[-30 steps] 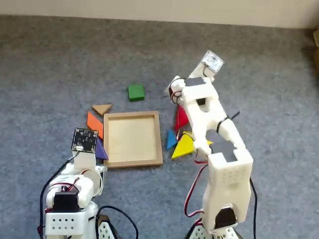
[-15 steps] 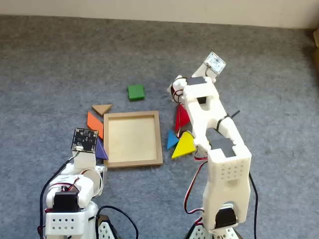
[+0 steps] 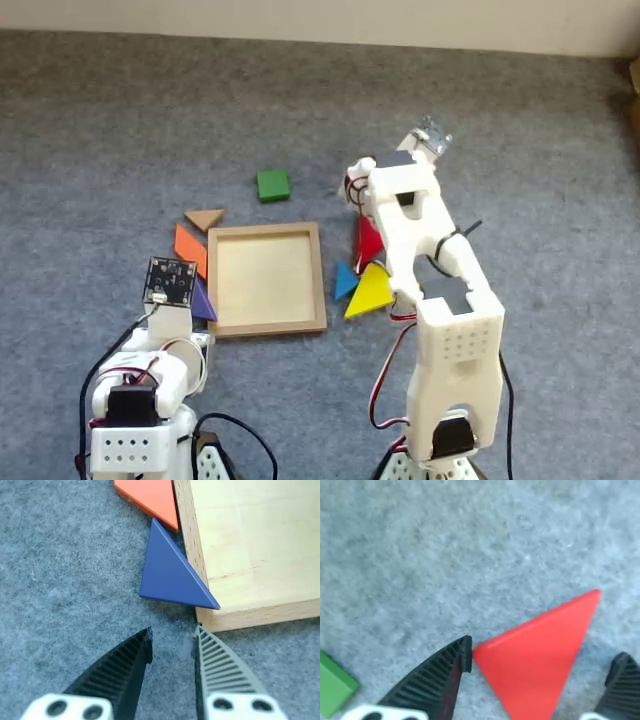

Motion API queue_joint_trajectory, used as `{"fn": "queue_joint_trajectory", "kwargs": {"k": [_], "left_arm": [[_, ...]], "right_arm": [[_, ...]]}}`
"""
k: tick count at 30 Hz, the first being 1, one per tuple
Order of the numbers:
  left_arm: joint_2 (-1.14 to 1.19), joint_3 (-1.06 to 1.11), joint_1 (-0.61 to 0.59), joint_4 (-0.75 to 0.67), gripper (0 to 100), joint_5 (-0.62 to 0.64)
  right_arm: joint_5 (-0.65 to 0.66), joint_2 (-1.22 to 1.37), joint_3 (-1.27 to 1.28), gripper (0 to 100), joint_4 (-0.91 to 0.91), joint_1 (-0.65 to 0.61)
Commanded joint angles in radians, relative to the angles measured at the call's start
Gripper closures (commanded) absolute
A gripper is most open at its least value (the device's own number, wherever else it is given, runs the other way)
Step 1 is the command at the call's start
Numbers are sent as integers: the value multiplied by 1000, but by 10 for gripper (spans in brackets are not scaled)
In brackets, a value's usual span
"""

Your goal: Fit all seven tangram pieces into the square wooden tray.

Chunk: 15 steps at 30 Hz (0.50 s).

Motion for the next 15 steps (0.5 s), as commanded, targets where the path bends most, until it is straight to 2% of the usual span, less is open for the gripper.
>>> {"fn": "queue_joint_trajectory", "kwargs": {"k": [1, 4, 15], "left_arm": [[-54, 21, 13, 5, 860, -5], [-54, 21, 13, 5, 860, -5], [-54, 21, 13, 5, 860, -5]], "right_arm": [[-2, -8, -59, 697, 4, -13], [0, -8, -61, 773, 4, -12], [3, -15, -56, 777, 10, -12]]}}
